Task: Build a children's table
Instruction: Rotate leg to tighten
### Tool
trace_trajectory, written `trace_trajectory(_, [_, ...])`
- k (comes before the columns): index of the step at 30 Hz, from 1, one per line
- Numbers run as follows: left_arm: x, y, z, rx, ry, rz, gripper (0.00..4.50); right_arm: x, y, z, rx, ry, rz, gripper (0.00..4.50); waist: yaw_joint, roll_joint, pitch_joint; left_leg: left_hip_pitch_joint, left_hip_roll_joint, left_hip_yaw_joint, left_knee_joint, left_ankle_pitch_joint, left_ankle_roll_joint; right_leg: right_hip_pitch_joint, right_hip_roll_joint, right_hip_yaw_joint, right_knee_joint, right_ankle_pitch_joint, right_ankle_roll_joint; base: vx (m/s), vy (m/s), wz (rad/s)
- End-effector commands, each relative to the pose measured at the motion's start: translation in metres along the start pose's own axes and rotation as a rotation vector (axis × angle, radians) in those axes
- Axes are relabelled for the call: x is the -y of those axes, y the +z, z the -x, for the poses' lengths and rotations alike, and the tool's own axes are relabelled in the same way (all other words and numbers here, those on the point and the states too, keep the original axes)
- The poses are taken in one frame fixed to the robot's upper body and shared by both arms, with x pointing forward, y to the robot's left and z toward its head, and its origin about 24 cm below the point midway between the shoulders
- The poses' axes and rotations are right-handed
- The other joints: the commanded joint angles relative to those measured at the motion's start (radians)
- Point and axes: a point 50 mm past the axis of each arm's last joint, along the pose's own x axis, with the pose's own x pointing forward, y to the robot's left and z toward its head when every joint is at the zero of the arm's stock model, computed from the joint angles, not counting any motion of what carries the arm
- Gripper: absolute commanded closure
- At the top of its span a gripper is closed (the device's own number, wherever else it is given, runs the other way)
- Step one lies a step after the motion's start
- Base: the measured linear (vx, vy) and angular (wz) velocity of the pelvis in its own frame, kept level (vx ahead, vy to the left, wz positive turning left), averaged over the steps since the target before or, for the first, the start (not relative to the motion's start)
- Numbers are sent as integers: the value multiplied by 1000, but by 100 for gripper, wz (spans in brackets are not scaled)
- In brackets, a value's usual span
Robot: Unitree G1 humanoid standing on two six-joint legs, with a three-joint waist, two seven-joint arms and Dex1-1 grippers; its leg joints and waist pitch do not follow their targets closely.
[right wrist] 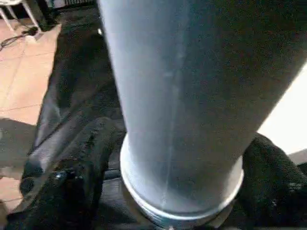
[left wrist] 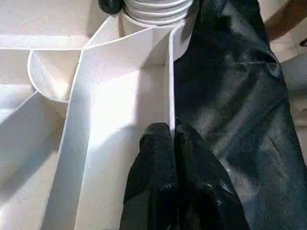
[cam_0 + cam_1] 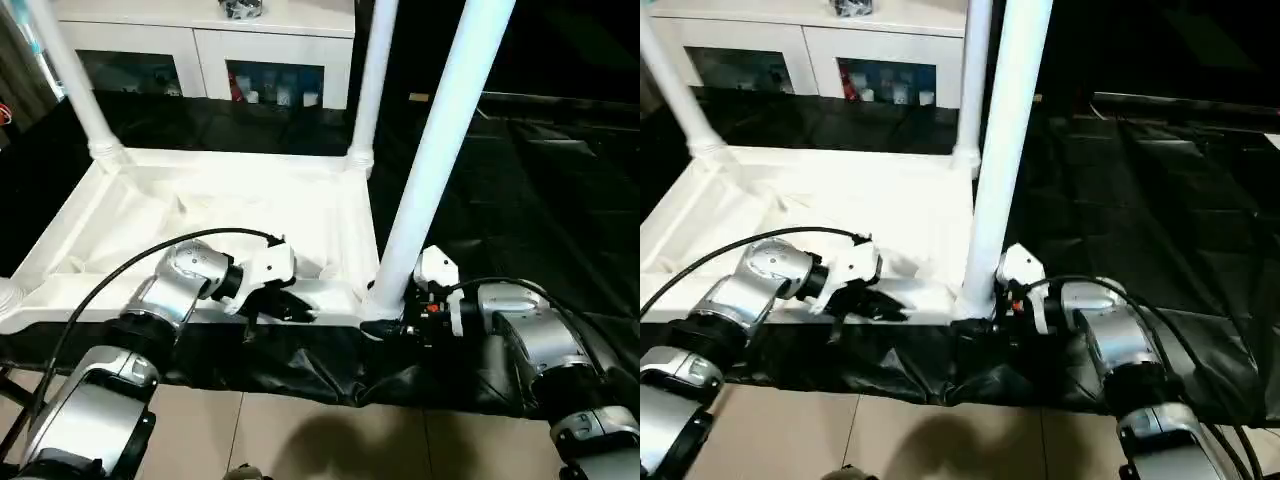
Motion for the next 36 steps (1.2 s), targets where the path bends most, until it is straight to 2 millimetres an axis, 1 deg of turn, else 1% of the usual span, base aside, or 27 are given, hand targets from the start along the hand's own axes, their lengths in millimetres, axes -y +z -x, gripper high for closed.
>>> trace_trajectory(1, [3,9,-11,6,-39,-44,450,-18,-6,-17,-31,145,-20,109,1,-1,-63,9,83,-34,-70,-223,47,45,-100,83,-70,-311,-169,0,0,0])
trace_trajectory(7, [3,9,-15,23,-26,-35,450,-19,-7,-21,-25,133,-30,159,6,-3,-64,9,82,-33,-68,-215,43,45,-101,83,-71,-312,-166,0,0,0])
trace_trajectory(9, [0,12,-23,40,32,-26,450,-15,-6,-28,17,30,-64,168,5,-6,-62,8,82,-34,-69,-214,41,45,-102,82,-73,-328,-159,0,0,0])
trace_trajectory(10, [0,12,-23,39,37,-26,450,-15,-6,-29,25,17,-68,171,5,-5,-60,9,81,-34,-70,-223,39,43,-102,82,-75,-345,-154,0,0,0])
trace_trajectory(11, [-1,12,-28,27,73,-26,450,-11,-4,-34,58,-47,-103,173,4,-5,-59,11,80,-36,-72,-244,31,43,-103,80,-81,-394,-140,0,0,0])
trace_trajectory(12, [-1,12,-28,27,73,-26,450,-11,-4,-34,58,-47,-103,175,0,-5,-56,15,80,-37,-73,-264,23,39,-105,80,-90,-445,-124,0,0,0])
trace_trajectory(13, [-4,12,-32,24,112,-9,450,-9,-4,-38,67,-106,-109,176,0,-4,-56,18,78,-38,-71,-273,18,39,-106,78,-93,-467,-117,0,0,0])
trace_trajectory(14, [-8,13,-37,22,171,20,450,-5,-5,-43,74,-185,-125,176,-7,-6,-54,19,77,-40,-73,-287,9,36,-107,78,-97,-500,-105,0,0,0])
trace_trajectory(15, [-8,13,-37,22,171,20,450,-5,-5,-43,74,-185,-125,177,-15,-6,-48,24,75,-44,-73,-323,0,33,-107,71,-109,-564,-87,0,0,0])
trace_trajectory(16, [-13,17,-43,41,239,58,450,0,-6,-50,80,-279,-160,177,-19,-6,-47,27,71,-45,-71,-341,-2,33,-107,67,-114,-600,-73,0,0,0])
trace_trajectory(18, [-17,24,-51,69,303,97,450,6,-7,-57,87,-399,-219,178,-35,-6,-37,49,65,-50,-60,-424,-18,18,-106,45,-143,-723,-24,0,0,0])
trace_trajectory(19, [-19,29,-58,77,340,111,450,10,-8,-63,96,-487,-263,178,-42,-3,-34,58,63,-52,-56,-454,-21,14,-104,32,-155,-750,-11,-56,22,-1])
trace_trajectory(20, [-20,31,-61,78,357,117,450,12,-8,-65,99,-532,-290,178,-59,7,-30,79,64,-57,-46,-523,-28,10,-99,-3,-180,-773,19,-56,22,-1])
trace_trajectory(21, [-21,34,-64,84,371,121,450,14,-8,-68,95,-577,-316,178,-68,13,-33,79,70,-63,-47,-558,-30,21,-96,-21,-181,-746,30,0,0,0])
trace_trajectory(22, [-21,36,-68,91,382,128,450,15,-8,-70,89,-619,-334,178,-82,25,-32,33,109,-85,-93,-663,-33,72,-83,-22,-127,-624,32,-58,45,-5])
trace_trajectory(23, [-21,41,-73,103,395,135,450,18,-7,-74,77,-687,-344,178,-63,46,-27,-20,157,-86,-187,-796,-55,105,-50,38,52,-317,-30,-58,45,-5])
trace_trajectory(24, [-21,42,-75,107,399,136,450,19,-7,-76,76,-706,-349,178,-64,26,-29,25,111,-50,-192,-844,-93,51,-35,59,48,-233,-70,-9,-4,19])
trace_trajectory(25, [-21,43,-75,108,401,135,450,19,-7,-77,74,-710,-351,178,-66,-12,-42,68,68,-46,-129,-759,-94,12,-66,90,-23,-370,-83,46,-72,17])
trace_trajectory(26, [-20,47,-80,119,395,129,450,19,-2,-83,86,-717,-335,178,-57,-35,-36,83,17,-41,-20,-550,-54,-23,-124,94,-126,-809,-37,46,-72,17])
trace_trajectory(27, [-20,49,-81,123,393,127,450,19,0,-85,91,-718,-323,178,-35,-37,-44,26,29,-56,-9,-258,6,32,-171,130,-129,-885,-16,57,-58,-17])
trace_trajectory(28, [-19,50,-82,128,390,125,450,18,3,-87,97,-714,-302,178,-26,-30,-51,-11,40,-63,-39,-167,16,64,-156,128,-103,-792,-19,70,-9,-22])
trace_trajectory(29, [-19,51,-83,130,389,124,450,18,5,-89,101,-712,-290,178,-21,-13,-59,-17,57,-61,-71,-126,7,53,-107,107,-80,-578,-42,70,-9,-22])
trace_trajectory(30, [-18,52,-84,139,377,116,450,18,6,-91,115,-697,-303,178,-29,-12,-60,-2,68,-58,-76,-155,11,37,-88,105,-57,-362,-104,0,0,0])
trace_trajectory(31, [-18,52,-84,139,377,116,450,18,6,-91,115,-697,-303,143,-32,-11,-59,0,69,-55,-78,-187,14,35,-84,106,-51,-314,-133,0,0,0])
trace_trajectory(32, [-17,51,-83,143,366,112,450,17,6,-91,129,-686,-317,122,-35,-11,-58,4,65,-49,-76,-238,16,37,-87,109,-50,-284,-174,0,0,0])
trace_trajectory(34, [-16,50,-82,147,347,98,450,18,7,-91,151,-660,-336,99,-34,-11,-57,0,62,-47,-75,-250,29,43,-93,114,-54,-301,-185,0,0,0])
trace_trajectory(36, [-14,44,-77,132,320,85,450,19,6,-86,144,-629,-292,87,-34,-11,-56,-2,62,-47,-76,-250,35,45,-90,116,-58,-328,-177,0,0,0])
